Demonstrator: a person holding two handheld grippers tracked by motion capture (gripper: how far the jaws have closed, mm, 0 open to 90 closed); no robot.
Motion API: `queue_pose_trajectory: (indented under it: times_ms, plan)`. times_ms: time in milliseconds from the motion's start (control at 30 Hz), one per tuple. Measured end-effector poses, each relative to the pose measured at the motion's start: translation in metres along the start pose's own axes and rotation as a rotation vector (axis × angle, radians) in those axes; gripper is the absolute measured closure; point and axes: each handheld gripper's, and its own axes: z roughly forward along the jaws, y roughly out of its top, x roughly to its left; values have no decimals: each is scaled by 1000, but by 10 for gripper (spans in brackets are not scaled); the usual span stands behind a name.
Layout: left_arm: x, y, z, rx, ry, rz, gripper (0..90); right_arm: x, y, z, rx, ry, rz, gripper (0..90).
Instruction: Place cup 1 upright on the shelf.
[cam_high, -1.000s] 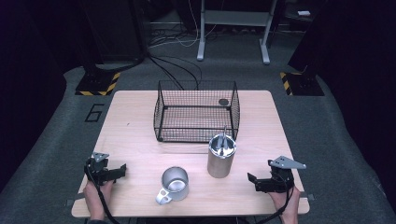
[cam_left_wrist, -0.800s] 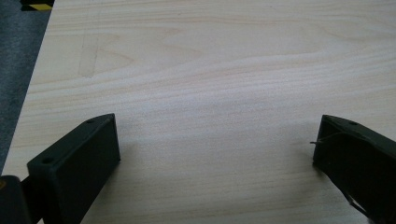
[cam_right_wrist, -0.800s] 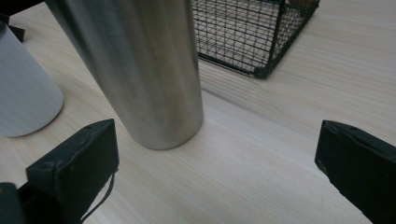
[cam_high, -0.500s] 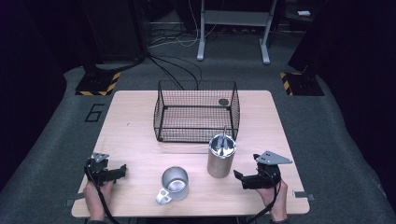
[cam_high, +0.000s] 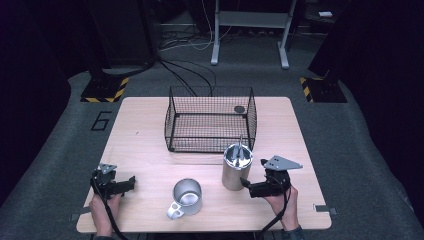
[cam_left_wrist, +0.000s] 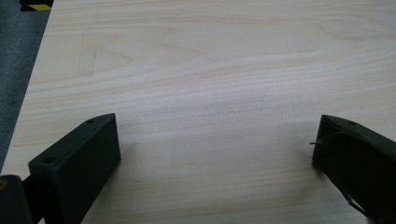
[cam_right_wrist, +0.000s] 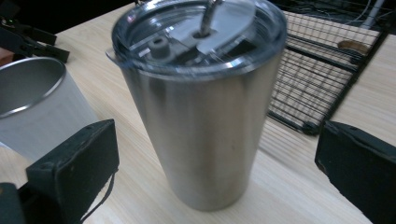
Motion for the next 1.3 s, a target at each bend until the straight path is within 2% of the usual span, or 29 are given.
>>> queue_pose_trajectory:
  times_ms: [200, 400, 900, 1167, 1300]
  plan:
    - [0, 0, 0, 0, 0, 0, 8, 6, 10, 13, -5, 28, -20, 0]
    - [0, 0, 0, 0, 0, 0, 8, 8, 18, 23, -16, 24, -32, 0]
    - [0, 0, 0, 0, 0, 0, 8, 5, 28, 36, -39, 21, -32, 0]
    - [0, 0, 0, 0, 0, 0, 8, 8, 28, 39, -52, -2, -28, 21]
    - [0, 0, 0, 0, 0, 0, 8, 10, 27, 39, -63, -23, -41, 28]
